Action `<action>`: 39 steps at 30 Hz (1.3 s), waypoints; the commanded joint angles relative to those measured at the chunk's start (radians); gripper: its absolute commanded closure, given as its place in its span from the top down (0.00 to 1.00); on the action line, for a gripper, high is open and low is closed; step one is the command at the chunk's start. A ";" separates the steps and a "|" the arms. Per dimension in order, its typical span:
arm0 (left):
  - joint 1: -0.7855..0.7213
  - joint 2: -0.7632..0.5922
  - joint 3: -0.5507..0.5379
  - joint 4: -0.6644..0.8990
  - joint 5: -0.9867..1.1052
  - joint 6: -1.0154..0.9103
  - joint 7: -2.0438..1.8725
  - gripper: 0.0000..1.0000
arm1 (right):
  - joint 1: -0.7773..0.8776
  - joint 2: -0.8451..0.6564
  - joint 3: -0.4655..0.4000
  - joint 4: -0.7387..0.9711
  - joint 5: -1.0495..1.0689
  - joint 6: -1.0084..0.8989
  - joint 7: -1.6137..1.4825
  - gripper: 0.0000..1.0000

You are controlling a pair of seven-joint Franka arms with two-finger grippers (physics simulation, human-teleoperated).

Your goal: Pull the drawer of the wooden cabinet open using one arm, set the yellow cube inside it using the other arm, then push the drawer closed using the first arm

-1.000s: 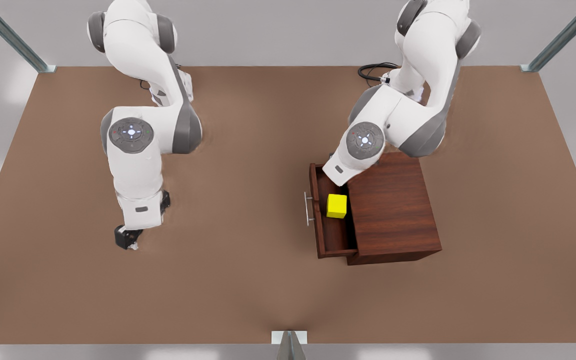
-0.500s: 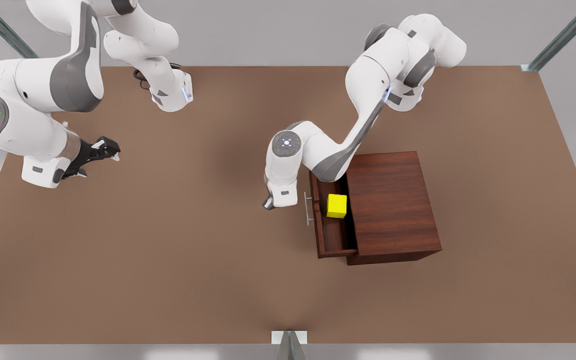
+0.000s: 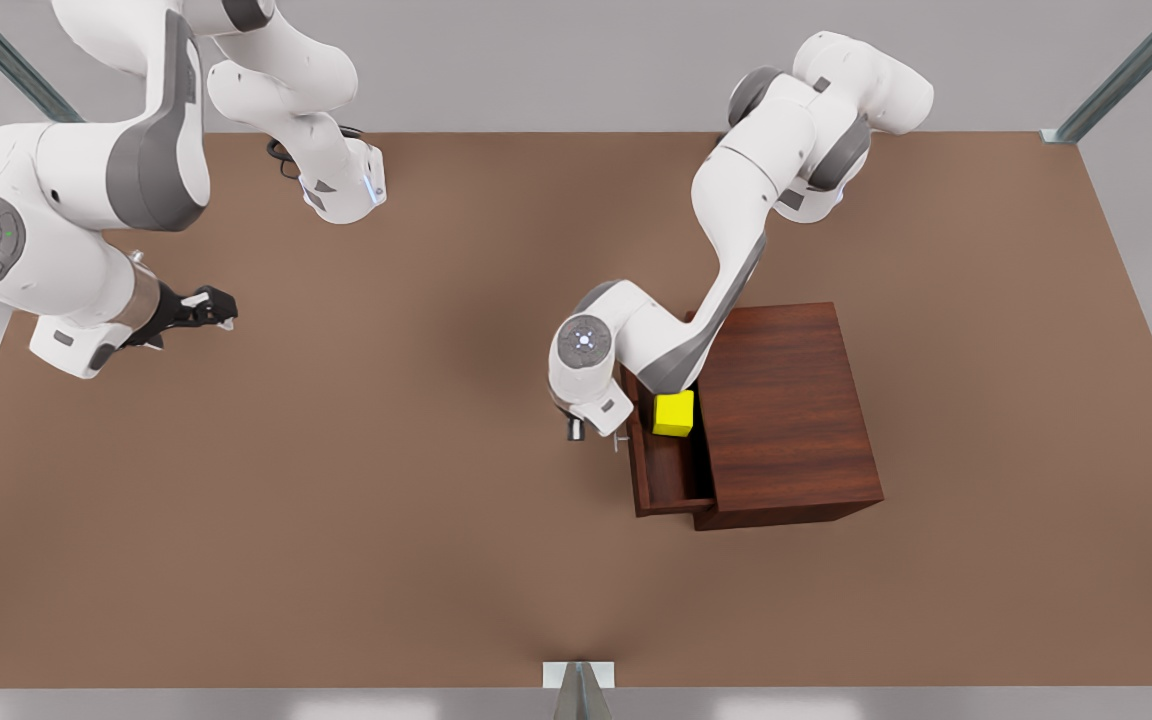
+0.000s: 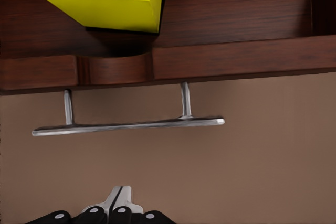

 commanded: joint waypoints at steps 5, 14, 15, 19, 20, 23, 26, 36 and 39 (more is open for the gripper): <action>0.042 0.002 -0.003 -0.004 -0.059 -0.111 0.072 0.21 | 0.002 0.017 0.004 0.002 -0.007 -0.004 0.127 1.00; 0.099 -0.008 -0.020 -0.027 -0.071 -0.180 0.176 0.21 | 0.002 0.029 0.004 0.000 -0.007 -0.004 0.125 1.00; 0.101 -0.015 -0.020 -0.027 -0.070 -0.203 0.176 0.21 | 0.002 0.029 0.004 0.002 -0.007 -0.007 0.127 1.00; 0.154 -0.044 -0.020 -0.029 -0.065 -0.261 0.179 0.21 | 0.002 0.029 0.004 0.002 -0.008 -0.025 0.127 1.00; 0.170 -0.044 -0.020 -0.027 -0.062 -0.267 0.179 0.21 | 0.002 0.029 0.004 0.002 -0.008 -0.025 0.127 1.00; 0.213 -0.044 -0.020 -0.033 -0.060 -0.295 0.215 0.21 | 0.002 0.029 0.004 0.002 -0.008 -0.028 0.127 1.00; 0.234 -0.044 -0.020 -0.033 -0.051 -0.310 0.238 0.21 | 0.002 0.029 0.004 0.002 -0.008 -0.028 0.127 1.00; 0.233 -0.053 -0.020 -0.029 -0.031 -0.350 0.255 0.21 | -0.007 0.043 0.003 0.006 -0.013 -0.022 0.127 1.00; 0.312 -0.148 -0.017 0.082 -0.178 -0.373 0.262 0.97 | -0.010 0.043 -0.002 0.014 -0.011 -0.013 0.127 1.00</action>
